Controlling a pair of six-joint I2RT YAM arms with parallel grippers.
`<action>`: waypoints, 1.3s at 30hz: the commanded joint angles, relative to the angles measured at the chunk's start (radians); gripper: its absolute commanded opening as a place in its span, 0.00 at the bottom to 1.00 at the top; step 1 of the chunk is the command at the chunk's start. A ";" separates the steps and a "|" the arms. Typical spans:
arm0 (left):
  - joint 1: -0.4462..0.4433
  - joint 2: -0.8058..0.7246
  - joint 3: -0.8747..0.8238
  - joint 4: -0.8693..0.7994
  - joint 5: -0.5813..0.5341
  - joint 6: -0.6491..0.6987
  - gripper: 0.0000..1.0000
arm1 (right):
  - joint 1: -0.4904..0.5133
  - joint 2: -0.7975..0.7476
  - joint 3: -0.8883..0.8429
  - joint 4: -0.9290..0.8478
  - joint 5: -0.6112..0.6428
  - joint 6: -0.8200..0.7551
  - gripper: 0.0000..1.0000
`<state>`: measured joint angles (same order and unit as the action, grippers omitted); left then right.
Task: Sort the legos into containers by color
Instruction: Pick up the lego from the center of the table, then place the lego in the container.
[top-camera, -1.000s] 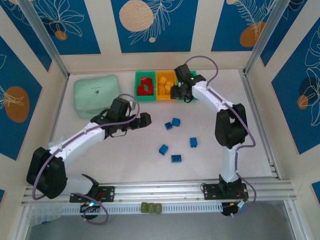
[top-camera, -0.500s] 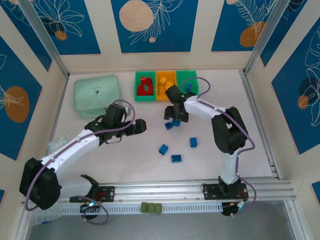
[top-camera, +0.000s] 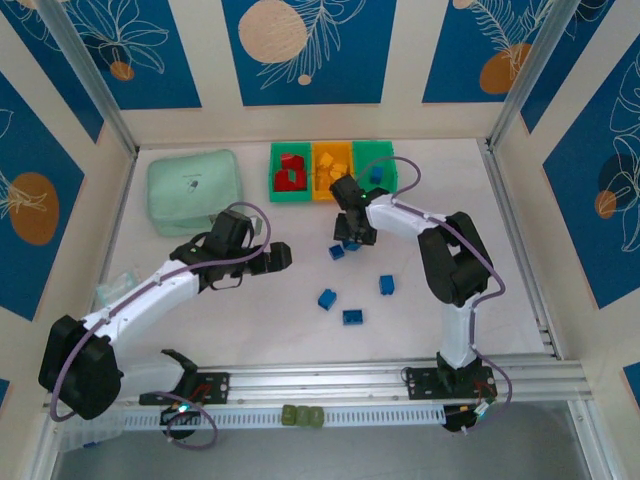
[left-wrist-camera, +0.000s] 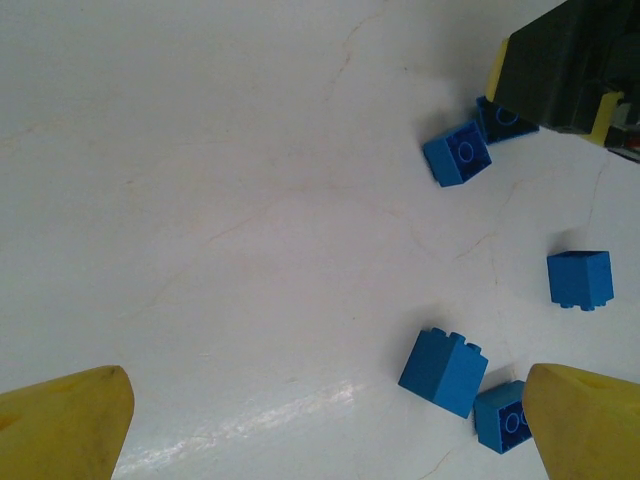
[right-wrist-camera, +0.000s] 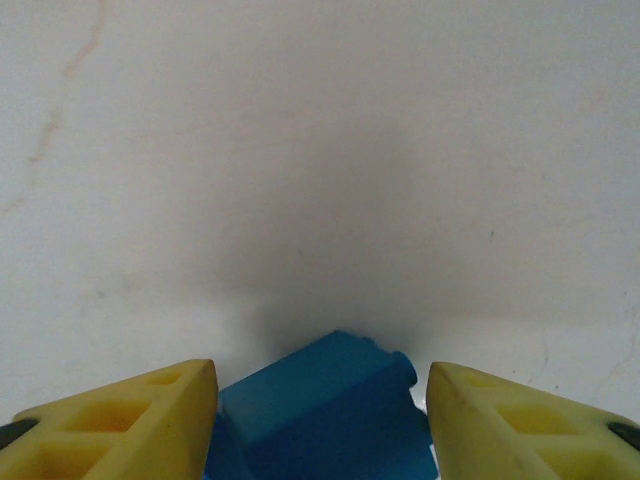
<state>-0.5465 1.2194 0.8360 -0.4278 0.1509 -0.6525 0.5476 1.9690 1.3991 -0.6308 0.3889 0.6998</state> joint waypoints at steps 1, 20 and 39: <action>-0.007 0.007 -0.002 -0.007 0.001 0.009 0.99 | -0.006 0.021 -0.025 0.000 -0.018 0.009 0.59; -0.026 0.041 0.055 0.031 0.039 -0.007 0.99 | -0.081 -0.126 -0.010 0.006 0.019 -0.111 0.40; -0.072 0.246 0.275 0.077 0.043 -0.001 0.99 | -0.293 0.356 0.766 -0.071 -0.006 -0.298 0.53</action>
<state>-0.6121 1.4467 1.0630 -0.3523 0.1864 -0.6563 0.2569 2.2608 2.0499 -0.6224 0.4080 0.4343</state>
